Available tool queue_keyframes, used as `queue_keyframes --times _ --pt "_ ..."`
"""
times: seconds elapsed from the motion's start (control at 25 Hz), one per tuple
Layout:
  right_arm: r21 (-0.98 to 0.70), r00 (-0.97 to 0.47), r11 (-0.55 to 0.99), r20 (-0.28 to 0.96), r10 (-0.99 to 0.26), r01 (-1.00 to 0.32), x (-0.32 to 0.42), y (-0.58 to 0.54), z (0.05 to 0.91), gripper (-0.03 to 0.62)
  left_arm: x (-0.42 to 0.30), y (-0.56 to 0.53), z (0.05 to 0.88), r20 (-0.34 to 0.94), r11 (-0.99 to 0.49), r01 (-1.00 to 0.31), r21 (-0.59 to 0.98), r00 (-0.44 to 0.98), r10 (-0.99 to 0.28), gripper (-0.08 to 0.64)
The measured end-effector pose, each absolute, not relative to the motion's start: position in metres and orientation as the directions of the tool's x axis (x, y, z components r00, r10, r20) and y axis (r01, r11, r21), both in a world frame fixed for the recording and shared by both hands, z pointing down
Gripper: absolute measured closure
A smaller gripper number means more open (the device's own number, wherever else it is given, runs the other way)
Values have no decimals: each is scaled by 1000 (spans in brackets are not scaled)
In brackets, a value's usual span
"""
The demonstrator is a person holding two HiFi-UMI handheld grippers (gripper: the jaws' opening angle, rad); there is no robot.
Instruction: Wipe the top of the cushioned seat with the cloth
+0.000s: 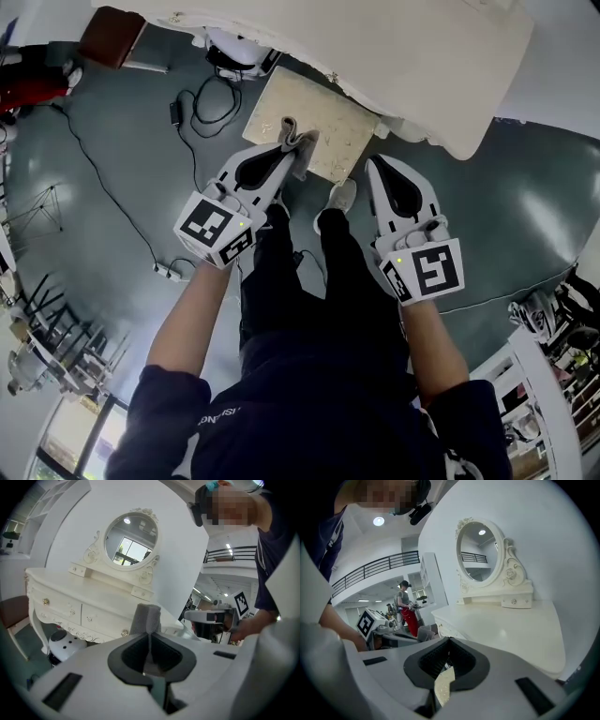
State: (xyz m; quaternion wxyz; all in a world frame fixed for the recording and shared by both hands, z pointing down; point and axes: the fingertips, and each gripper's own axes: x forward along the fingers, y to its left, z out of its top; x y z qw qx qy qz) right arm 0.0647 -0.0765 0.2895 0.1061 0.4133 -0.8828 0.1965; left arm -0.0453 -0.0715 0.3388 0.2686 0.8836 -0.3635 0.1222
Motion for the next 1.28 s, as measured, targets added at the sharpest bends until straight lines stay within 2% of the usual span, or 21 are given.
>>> queue_keyframes --times 0.36,0.76,1.04,1.28 --pt "-221 -578 537 401 -711 -814 42 -88 342 572 -75 -102 427 480 -606 -689 398 719 -502 537" --pt "-232 -497 441 466 -732 -867 37 -97 419 572 -89 -146 563 598 -640 -683 353 691 -407 538" --pt "-237 -493 435 504 -710 -869 46 -93 464 572 -88 -163 638 677 -628 -710 319 634 -374 537" --pt "-240 -492 433 521 -697 -869 57 -92 488 572 -91 -185 668 712 -621 -738 263 583 -392 537"
